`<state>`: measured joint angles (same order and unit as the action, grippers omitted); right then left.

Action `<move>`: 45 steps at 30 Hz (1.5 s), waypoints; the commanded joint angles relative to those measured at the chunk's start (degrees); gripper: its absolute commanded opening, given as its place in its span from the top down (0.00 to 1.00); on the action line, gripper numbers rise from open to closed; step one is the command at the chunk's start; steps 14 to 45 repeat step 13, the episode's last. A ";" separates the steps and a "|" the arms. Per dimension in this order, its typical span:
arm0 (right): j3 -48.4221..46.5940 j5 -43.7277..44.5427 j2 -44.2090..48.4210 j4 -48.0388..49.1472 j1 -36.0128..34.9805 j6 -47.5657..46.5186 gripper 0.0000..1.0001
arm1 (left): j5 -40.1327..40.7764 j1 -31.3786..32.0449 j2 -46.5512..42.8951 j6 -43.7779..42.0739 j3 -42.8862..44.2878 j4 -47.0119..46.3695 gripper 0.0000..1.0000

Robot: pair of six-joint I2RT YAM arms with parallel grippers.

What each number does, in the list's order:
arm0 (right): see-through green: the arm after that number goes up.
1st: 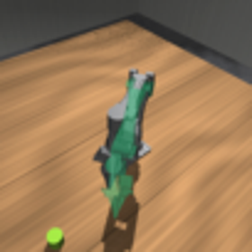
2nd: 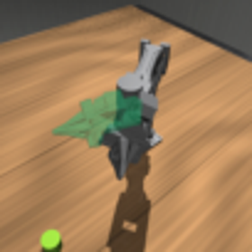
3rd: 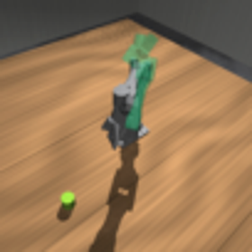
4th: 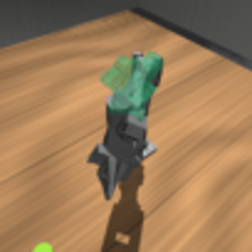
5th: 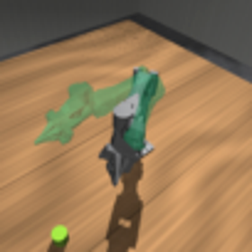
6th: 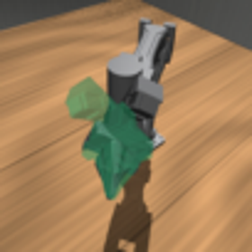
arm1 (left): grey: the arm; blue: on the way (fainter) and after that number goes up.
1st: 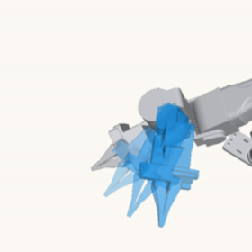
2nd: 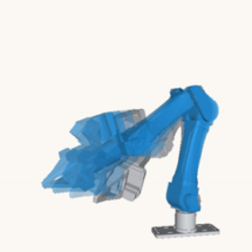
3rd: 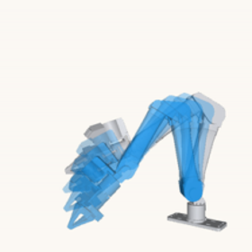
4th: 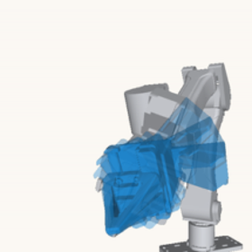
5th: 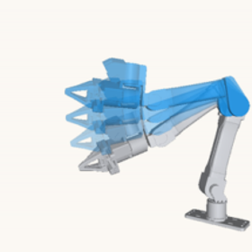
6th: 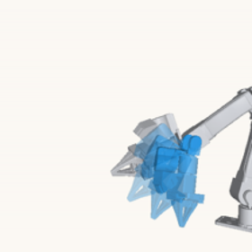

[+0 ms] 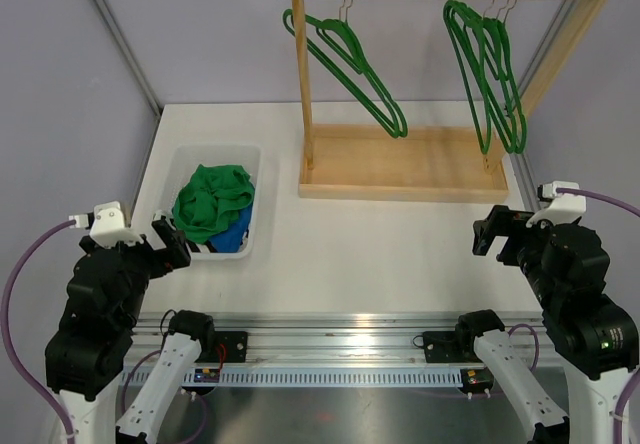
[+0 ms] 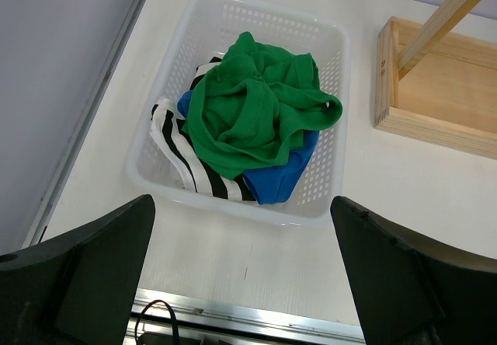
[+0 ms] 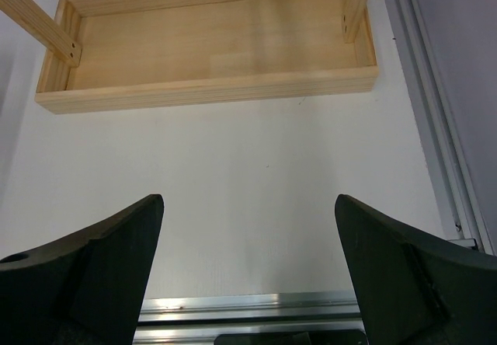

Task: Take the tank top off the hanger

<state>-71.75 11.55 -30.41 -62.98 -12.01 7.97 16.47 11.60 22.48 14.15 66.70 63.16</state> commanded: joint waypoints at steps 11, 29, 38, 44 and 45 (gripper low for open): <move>2.22 0.58 -0.17 3.83 -0.56 1.88 0.01 | -0.12 0.27 -0.07 -0.62 -1.57 -3.92 0.01; 2.40 0.23 -0.96 3.83 -0.56 1.70 0.00 | -0.03 0.18 0.37 -0.44 -1.39 -4.00 0.01; 2.40 0.23 -0.96 3.83 -0.56 1.70 0.00 | -0.03 0.18 0.37 -0.44 -1.39 -4.00 0.01; 2.40 0.23 -0.96 3.83 -0.56 1.70 0.00 | -0.03 0.18 0.37 -0.44 -1.39 -4.00 0.01; 2.40 0.23 -0.96 3.83 -0.56 1.70 0.00 | -0.03 0.18 0.37 -0.44 -1.39 -4.00 0.01</move>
